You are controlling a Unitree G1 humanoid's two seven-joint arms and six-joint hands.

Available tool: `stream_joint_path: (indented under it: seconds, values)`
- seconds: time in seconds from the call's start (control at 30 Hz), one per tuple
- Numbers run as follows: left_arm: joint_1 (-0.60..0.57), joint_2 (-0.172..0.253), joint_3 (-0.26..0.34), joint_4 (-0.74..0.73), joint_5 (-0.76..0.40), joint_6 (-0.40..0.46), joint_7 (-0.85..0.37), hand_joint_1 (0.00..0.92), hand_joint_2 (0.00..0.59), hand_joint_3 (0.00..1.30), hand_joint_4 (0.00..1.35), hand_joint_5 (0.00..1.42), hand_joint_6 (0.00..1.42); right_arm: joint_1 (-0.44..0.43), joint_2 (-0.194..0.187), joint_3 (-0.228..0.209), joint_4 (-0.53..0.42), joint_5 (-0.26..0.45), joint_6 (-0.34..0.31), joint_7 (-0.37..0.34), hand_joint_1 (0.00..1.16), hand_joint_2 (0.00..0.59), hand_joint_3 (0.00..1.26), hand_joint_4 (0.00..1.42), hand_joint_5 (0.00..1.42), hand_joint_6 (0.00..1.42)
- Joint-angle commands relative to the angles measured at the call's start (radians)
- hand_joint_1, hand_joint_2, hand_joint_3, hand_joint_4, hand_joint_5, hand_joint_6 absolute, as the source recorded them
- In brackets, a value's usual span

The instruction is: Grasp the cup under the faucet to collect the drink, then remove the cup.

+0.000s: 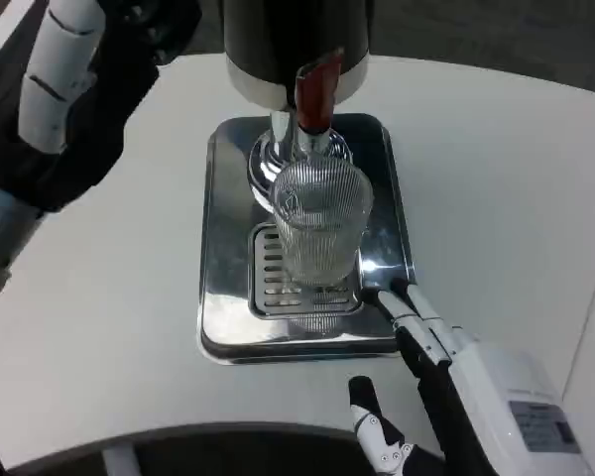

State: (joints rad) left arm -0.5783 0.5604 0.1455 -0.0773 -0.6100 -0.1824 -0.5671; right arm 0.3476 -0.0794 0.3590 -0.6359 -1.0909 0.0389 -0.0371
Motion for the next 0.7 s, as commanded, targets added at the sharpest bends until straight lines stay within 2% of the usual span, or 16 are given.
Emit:
stream_joint_path:
  seconds: [0.03,0.43,0.53,0.7]
  values:
    - [-0.046,-0.019,-0.015,0.029,0.028,0.057,-0.046,0.000,0.219,0.00,0.00,0.00,0.00,0.022,0.010,0.003,-0.020,-0.006,0.014,-0.003,0.36,0.525,0.15,0.06,0.16,0.29]
    - [-0.110,-0.073,-0.053,0.119,0.126,0.067,-0.131,0.000,0.211,0.00,0.00,0.00,0.00,0.063,0.013,-0.011,-0.053,-0.005,0.017,-0.015,0.36,0.525,0.15,0.06,0.16,0.29]
    - [-0.110,-0.065,-0.063,0.128,0.184,0.049,-0.140,0.000,0.210,0.00,0.00,0.00,0.00,0.068,0.014,-0.015,-0.056,-0.003,0.016,-0.016,0.36,0.525,0.15,0.06,0.16,0.29]
    - [-0.101,-0.076,-0.065,0.143,0.213,0.056,-0.157,0.000,0.206,0.00,0.00,0.00,0.00,0.076,0.013,-0.022,-0.059,0.001,0.013,-0.015,0.36,0.525,0.15,0.06,0.16,0.29]
